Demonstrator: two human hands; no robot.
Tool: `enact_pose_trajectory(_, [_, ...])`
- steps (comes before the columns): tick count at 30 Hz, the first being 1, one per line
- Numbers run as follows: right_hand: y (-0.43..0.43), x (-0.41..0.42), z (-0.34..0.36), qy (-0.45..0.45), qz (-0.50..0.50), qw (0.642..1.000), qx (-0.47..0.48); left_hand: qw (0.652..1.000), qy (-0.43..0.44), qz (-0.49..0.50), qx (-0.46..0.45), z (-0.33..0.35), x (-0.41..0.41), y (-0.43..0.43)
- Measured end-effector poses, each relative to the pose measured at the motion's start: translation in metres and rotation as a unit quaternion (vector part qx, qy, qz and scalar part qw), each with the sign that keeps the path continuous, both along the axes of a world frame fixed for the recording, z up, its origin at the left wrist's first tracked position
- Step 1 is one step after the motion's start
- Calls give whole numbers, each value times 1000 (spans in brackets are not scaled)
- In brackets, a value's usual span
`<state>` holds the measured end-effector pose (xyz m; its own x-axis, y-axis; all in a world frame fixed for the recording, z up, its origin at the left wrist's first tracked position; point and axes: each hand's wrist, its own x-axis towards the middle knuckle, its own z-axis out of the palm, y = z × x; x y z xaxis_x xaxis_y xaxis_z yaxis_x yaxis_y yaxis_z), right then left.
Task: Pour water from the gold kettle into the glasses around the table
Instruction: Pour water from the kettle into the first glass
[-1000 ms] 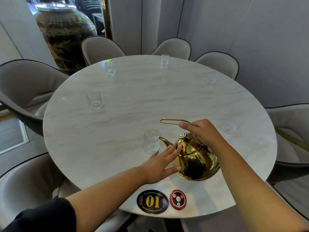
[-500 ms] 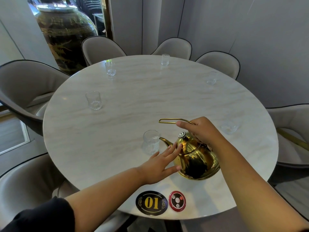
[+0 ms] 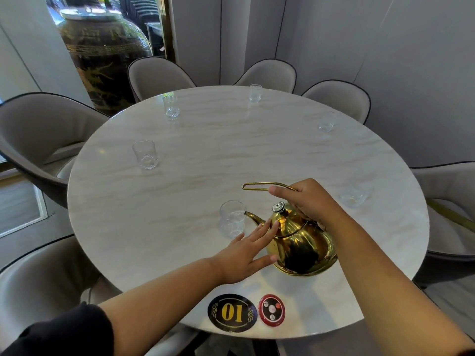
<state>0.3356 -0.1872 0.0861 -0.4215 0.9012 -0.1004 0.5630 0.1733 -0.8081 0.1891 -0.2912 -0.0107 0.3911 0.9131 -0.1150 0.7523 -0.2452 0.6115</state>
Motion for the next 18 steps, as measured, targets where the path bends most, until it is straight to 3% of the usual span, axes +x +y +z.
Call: enact_pose_trajectory(18, [4,2,-1,0,11,1000,-4,1000,6,10,-2,-1,2,1])
